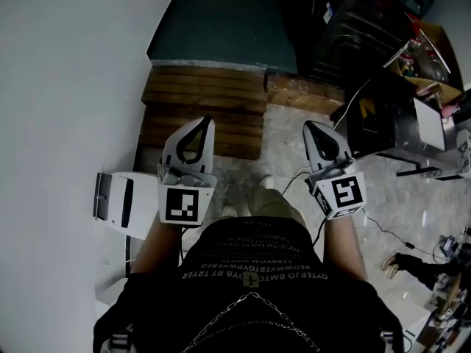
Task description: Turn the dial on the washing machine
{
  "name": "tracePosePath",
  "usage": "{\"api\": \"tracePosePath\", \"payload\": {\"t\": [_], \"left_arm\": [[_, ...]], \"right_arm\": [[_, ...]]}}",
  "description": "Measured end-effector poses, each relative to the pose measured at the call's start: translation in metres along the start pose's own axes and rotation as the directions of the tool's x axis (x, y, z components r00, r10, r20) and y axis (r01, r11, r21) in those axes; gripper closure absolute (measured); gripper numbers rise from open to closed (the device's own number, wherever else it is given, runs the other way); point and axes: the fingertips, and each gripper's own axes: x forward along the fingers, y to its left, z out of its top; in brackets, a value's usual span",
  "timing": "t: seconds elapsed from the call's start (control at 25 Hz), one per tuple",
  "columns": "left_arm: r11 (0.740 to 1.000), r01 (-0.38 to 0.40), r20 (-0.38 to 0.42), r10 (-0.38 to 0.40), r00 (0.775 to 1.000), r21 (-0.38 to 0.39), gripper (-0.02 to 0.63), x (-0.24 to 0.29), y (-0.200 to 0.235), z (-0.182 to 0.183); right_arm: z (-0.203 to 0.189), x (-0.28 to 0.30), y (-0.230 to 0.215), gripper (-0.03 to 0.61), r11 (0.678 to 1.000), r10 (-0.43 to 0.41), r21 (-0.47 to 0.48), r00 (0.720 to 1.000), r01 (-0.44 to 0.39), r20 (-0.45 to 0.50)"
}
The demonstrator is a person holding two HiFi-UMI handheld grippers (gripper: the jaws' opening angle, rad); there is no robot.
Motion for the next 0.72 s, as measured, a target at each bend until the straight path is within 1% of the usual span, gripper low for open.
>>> {"api": "tracePosePath", "payload": {"t": [0.16, 0.2, 0.36, 0.44, 0.56, 0.64, 0.72], "left_arm": [[0.997, -0.011, -0.025, 0.013, 1.000, 0.072, 0.611, 0.042, 0.005, -0.008], [0.997, -0.014, -0.028, 0.016, 0.999, 0.079, 0.611, 0.054, 0.007, -0.008], [0.999, -0.007, -0.052, 0.008, 0.999, 0.035, 0.611, 0.104, 0.015, -0.012], [1.000, -0.020, -0.055, 0.022, 0.998, 0.023, 0.611, 0.133, 0.024, -0.015], [0.999, -0.037, -0.062, 0.035, 0.997, -0.029, 0.611, 0.166, 0.031, -0.020], [0.999, -0.036, -0.061, 0.033, 0.998, -0.041, 0.611, 0.185, 0.033, -0.022], [0.997, -0.035, -0.051, 0.032, 0.998, -0.074, 0.611, 0.201, 0.032, -0.020]], "right_arm": [[-0.008, 0.031, -0.035, 0.581, 1.000, 0.004, 0.006, 1.000, -0.004, 0.005], [-0.011, 0.039, -0.043, 0.581, 1.000, 0.010, 0.010, 1.000, -0.010, 0.001], [-0.014, 0.073, -0.077, 0.581, 0.999, 0.029, 0.019, 1.000, -0.029, 0.005], [-0.017, 0.094, -0.096, 0.581, 0.999, 0.039, 0.030, 0.999, -0.039, 0.003], [-0.020, 0.119, -0.116, 0.581, 0.997, 0.066, 0.042, 0.998, -0.066, 0.003], [-0.021, 0.132, -0.129, 0.581, 0.996, 0.083, 0.032, 0.997, -0.083, 0.001], [-0.020, 0.142, -0.144, 0.581, 0.995, 0.095, 0.021, 0.995, -0.095, 0.004]]}}
